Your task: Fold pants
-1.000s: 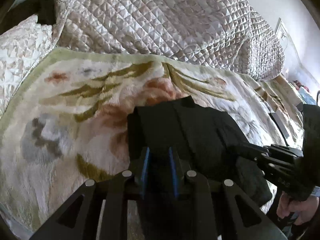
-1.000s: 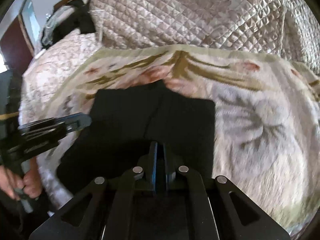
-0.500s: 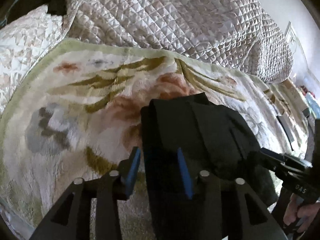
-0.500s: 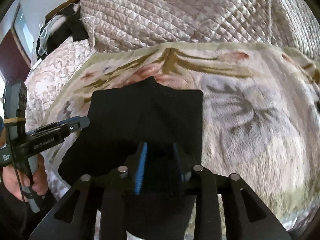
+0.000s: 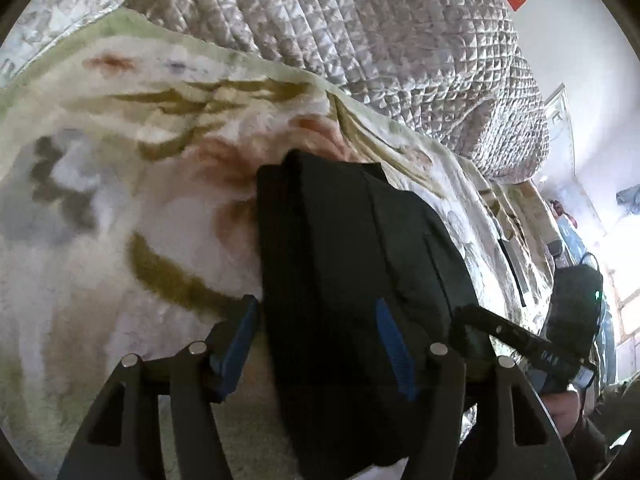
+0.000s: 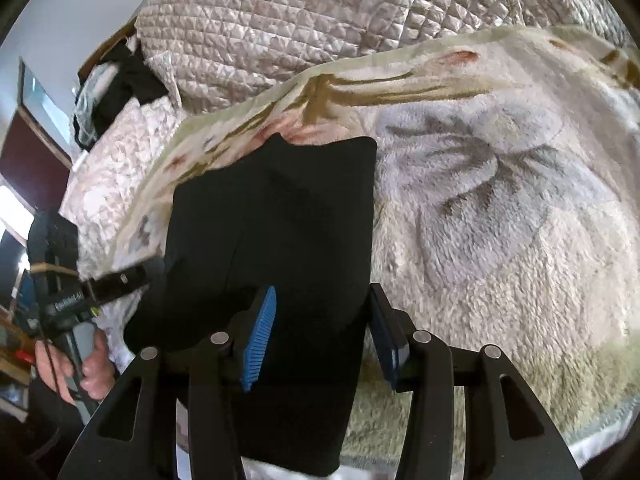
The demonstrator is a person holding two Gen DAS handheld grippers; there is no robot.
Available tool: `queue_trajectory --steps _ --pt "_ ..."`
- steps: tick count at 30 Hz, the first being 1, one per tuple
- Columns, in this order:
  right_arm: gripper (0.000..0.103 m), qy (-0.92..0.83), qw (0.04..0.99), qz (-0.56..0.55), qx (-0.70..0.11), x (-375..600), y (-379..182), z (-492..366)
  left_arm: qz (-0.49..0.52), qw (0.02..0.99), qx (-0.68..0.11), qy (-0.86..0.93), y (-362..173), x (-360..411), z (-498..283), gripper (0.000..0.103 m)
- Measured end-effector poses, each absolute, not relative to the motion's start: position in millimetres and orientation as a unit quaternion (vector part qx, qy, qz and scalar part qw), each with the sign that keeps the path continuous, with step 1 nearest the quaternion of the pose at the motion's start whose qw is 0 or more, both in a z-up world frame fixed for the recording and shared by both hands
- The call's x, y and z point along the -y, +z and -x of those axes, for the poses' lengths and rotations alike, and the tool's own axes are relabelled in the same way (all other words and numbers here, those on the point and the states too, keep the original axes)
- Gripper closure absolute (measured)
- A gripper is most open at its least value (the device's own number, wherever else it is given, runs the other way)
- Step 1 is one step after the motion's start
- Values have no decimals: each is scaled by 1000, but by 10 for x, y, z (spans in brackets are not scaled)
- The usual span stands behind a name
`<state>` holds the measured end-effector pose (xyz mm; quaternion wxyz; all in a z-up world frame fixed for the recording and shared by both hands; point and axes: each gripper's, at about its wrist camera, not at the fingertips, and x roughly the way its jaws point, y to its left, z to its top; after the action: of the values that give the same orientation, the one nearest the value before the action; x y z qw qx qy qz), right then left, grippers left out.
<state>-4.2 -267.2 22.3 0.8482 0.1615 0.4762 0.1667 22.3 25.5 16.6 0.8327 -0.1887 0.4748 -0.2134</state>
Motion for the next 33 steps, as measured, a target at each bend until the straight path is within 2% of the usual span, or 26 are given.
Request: queue_trajectory --steps 6,8,11,20,21,23,26,33 --pt "57 177 839 -201 -474 2705 195 -113 202 833 -473 -205 160 -178 -317 39" --pt "64 178 839 -198 -474 2700 220 -68 212 830 -475 -203 170 -209 -279 51" --pt "68 185 832 -220 -474 2765 222 4 237 829 -469 -191 175 -337 -246 61" --pt "69 185 831 -217 -477 2741 152 -125 237 818 -483 -205 135 -281 -310 59" --pt "71 184 832 -212 -478 2732 164 -125 242 816 -484 -204 140 -287 -308 60" --pt "87 182 835 -209 -476 2724 216 -104 244 817 -480 -205 184 -299 -295 71" --pt "87 184 839 -208 -468 2690 340 -93 238 826 -465 -212 332 -272 -274 79" --pt "88 215 854 -200 -429 2566 792 -208 219 848 -428 -222 779 -259 -413 81"
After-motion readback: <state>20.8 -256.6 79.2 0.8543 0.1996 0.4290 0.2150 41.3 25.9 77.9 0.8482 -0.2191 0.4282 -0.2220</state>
